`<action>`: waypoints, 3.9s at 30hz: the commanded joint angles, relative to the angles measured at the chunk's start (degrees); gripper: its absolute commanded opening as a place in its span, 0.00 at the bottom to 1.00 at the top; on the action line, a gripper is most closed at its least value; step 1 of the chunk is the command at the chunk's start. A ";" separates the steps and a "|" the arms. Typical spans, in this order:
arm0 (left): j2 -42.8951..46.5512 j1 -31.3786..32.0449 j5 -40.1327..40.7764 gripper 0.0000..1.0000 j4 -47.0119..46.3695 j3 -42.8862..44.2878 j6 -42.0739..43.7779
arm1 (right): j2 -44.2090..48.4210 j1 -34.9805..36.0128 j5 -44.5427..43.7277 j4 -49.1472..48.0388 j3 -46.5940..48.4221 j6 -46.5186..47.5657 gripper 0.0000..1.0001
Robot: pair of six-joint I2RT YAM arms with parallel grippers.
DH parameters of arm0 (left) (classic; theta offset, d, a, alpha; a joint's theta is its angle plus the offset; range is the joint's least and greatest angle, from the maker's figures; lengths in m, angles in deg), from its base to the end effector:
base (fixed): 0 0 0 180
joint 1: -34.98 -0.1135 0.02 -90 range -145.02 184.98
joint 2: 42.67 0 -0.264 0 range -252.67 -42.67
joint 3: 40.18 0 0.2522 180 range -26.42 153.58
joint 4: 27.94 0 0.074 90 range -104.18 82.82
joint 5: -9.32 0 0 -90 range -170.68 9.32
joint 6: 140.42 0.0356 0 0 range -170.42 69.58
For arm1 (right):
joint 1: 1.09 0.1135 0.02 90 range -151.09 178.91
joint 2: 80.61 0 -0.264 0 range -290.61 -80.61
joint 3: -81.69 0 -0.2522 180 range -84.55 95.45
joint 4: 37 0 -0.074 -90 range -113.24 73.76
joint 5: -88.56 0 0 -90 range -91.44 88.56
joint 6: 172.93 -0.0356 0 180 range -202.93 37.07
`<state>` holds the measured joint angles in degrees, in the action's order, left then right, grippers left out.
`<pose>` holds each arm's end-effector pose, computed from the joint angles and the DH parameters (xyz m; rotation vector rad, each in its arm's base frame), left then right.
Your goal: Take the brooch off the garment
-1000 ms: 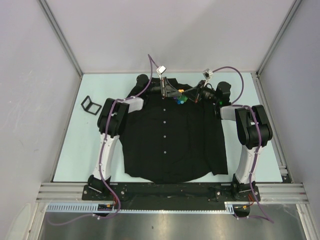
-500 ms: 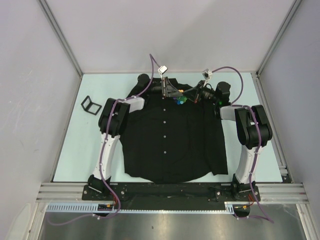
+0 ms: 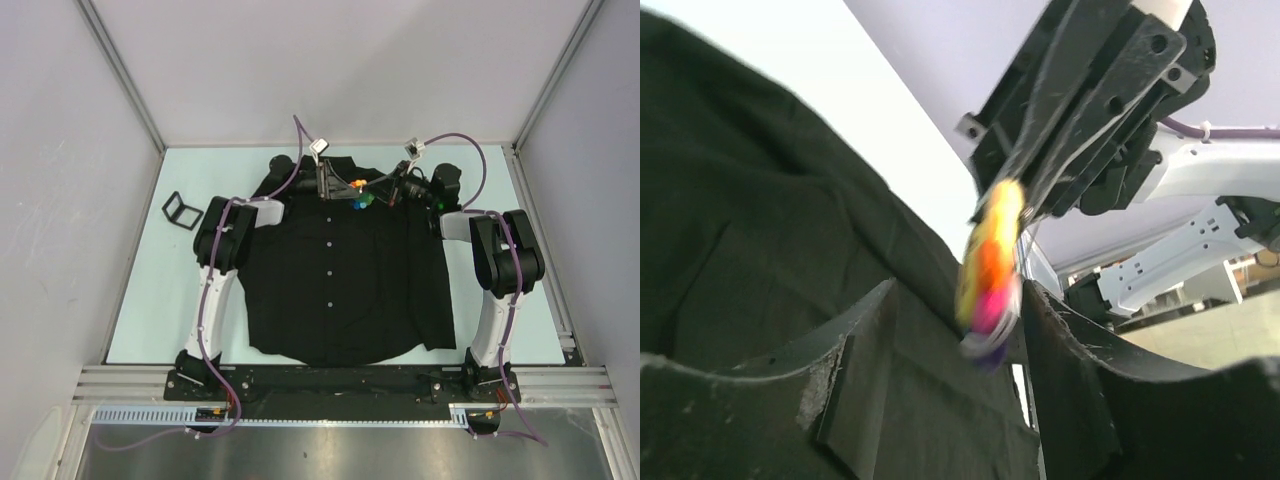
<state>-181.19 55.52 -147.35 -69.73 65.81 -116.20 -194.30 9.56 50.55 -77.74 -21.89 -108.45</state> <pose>0.4730 -0.2121 0.1669 0.4930 1.8261 -1.9215 0.4101 0.1057 0.2083 -0.5655 1.5576 1.1673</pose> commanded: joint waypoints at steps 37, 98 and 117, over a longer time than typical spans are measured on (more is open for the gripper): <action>11.34 2.14 9.99 0.40 9.93 -4.86 19.11 | 0.49 0.33 -1.27 -1.22 -0.25 0.82 0.00; 2.20 2.76 -2.75 0.21 -4.39 4.10 1.18 | -0.04 1.03 3.56 -3.86 -0.25 0.64 0.00; -0.52 3.02 -6.36 0.25 -10.55 7.35 -5.85 | 0.66 2.35 4.26 -0.70 -0.25 4.25 0.00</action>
<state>-182.30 56.30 -151.62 -73.73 69.76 -119.48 -194.30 9.76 54.90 -79.29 -21.94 -106.48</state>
